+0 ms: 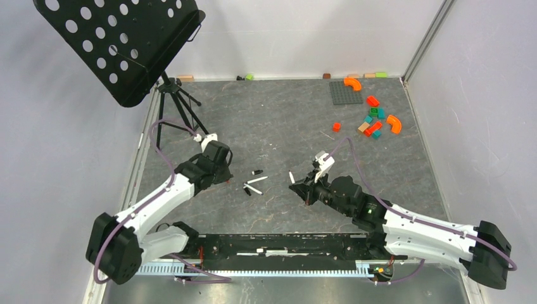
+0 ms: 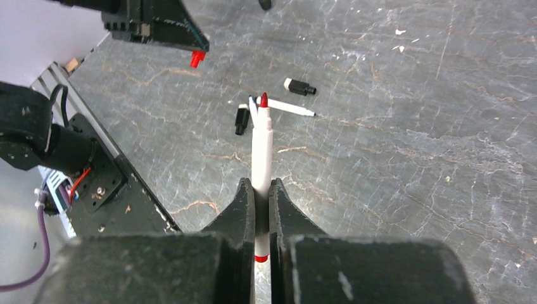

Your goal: Insert the pens into the pen caps

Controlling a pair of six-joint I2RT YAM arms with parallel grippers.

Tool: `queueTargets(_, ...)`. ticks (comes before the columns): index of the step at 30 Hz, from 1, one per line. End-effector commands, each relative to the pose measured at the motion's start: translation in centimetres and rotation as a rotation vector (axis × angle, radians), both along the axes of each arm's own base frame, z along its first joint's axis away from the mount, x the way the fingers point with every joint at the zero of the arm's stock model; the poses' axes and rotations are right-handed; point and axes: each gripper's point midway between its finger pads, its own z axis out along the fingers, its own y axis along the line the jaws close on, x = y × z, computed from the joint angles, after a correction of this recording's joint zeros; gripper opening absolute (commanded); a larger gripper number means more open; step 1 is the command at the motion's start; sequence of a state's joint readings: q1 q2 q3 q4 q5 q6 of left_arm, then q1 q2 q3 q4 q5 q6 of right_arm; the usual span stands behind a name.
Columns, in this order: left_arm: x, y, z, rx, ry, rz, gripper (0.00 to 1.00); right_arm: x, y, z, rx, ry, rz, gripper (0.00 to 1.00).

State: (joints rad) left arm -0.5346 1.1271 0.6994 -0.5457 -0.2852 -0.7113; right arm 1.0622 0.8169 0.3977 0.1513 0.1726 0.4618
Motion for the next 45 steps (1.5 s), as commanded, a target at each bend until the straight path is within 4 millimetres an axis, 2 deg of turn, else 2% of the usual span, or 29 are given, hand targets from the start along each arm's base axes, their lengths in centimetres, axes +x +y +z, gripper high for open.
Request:
queueTargets(1, 0.2, -0.2, 2.3, -0.040, -0.116, -0.045, 0.02, 1.4, -0.4, 2.2, 0.069, -0.048, -0.083, 0.00)
queueTargets(7, 0.0, -2.9, 6.7, -0.263, -0.338, -0.159, 0.02, 0.8, 1.1, 3.1, 0.114, -0.059, -0.017, 0.00)
queueTargets(16, -1.2, -3.2, 11.2, -0.448, -0.623, -0.193, 0.02, 0.0, 1.7, 4.4, 0.258, -0.074, 0.026, 0.00)
queueTargets(22, -0.9, -3.2, 12.9, -0.529, -0.698, -0.151, 0.02, -0.4, 2.0, 5.8, 0.304, -0.124, 0.065, 0.00)
queueTargets(26, -1.4, -4.8, 14.8, -0.684, -0.739, -0.187, 0.02, -1.1, 2.6, 6.7, 0.339, -0.152, 0.115, 0.00)
queueTargets(29, -1.6, -5.3, 15.7, -0.720, -0.751, -0.212, 0.02, -1.7, 2.9, 7.3, 0.362, -0.161, 0.158, 0.00)
queueTargets(38, -5.7, -9.1, 20.6, -1.010, -0.917, -0.534, 0.02, -4.4, 3.9, 8.9, 0.461, -0.167, 0.302, 0.00)
queueTargets(45, -7.5, -10.2, 20.8, -1.111, -0.920, -0.633, 0.02, -5.7, 4.8, 8.9, 0.497, -0.131, 0.356, 0.00)
